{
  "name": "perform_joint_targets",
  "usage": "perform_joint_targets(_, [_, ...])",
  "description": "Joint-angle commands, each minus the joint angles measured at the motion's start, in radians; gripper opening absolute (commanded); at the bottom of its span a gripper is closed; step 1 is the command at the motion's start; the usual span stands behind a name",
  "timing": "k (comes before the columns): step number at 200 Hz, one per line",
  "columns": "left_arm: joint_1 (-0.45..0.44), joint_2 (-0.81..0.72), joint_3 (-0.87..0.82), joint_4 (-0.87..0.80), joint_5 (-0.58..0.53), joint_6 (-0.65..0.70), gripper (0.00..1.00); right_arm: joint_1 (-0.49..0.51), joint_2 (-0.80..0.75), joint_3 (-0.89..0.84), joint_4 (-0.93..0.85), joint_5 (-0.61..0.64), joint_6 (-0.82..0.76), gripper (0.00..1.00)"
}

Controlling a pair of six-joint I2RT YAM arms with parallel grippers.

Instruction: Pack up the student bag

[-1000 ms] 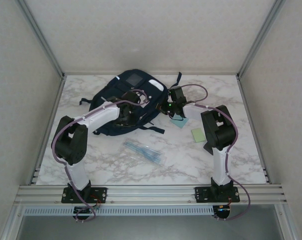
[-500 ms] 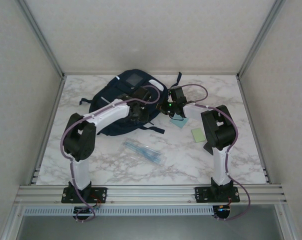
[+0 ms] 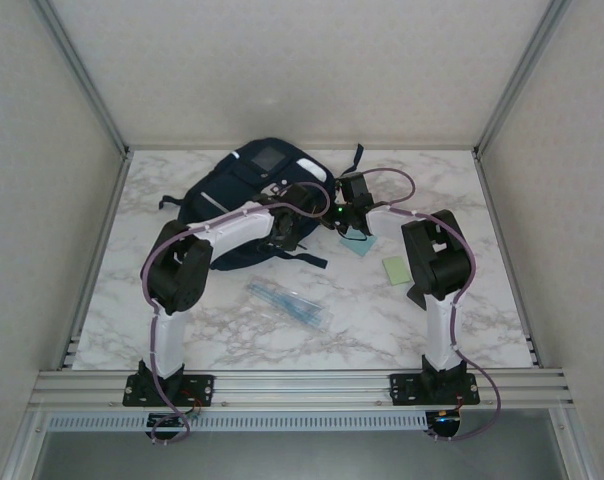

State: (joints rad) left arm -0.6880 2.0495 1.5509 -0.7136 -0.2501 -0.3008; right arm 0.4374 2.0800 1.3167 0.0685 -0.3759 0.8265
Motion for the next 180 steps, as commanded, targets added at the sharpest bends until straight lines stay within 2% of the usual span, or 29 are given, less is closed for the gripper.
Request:
perform_joint_targets(1, [0.029,0.004,-0.026,-0.062,-0.170,0.034,0.42,-0.023,0.029,0.026,0.001,0.046,-0.009,0.00])
perform_joint_targets(31, [0.030,0.067,-0.015,-0.084,-0.137,0.040,0.41,-0.023,0.027,0.027,-0.007,0.051,-0.013,0.00])
perform_joint_targets(83, [0.070,0.150,-0.050,-0.189,-0.148,0.008,0.42,-0.024,0.027,0.032,-0.009,0.052,-0.016,0.00])
perform_joint_targets(112, [0.078,0.152,-0.086,-0.168,-0.151,0.016,0.23,-0.024,0.026,0.040,-0.020,0.055,-0.018,0.00])
perform_joint_targets(132, [0.080,0.155,-0.077,-0.171,-0.143,0.027,0.00,-0.025,0.022,0.042,-0.026,0.063,-0.020,0.00])
perform_joint_targets(180, [0.087,0.052,-0.071,-0.168,-0.120,0.047,0.00,-0.036,0.015,0.041,-0.049,0.094,-0.023,0.00])
